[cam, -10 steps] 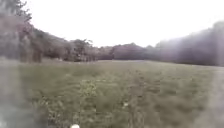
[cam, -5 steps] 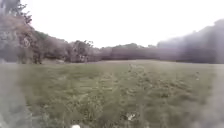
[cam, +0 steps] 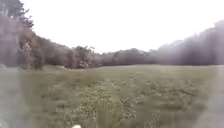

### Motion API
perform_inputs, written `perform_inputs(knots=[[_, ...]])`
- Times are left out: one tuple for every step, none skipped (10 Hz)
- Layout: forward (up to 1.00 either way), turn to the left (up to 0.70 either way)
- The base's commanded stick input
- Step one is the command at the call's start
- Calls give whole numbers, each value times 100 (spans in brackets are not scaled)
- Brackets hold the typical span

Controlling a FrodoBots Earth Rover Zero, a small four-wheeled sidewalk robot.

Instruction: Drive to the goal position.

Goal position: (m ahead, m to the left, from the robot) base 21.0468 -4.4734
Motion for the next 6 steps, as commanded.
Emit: perform_inputs(knots=[[70, -8], [70, -8], [70, -3], [70, 0], [70, 0], [70, 0]])
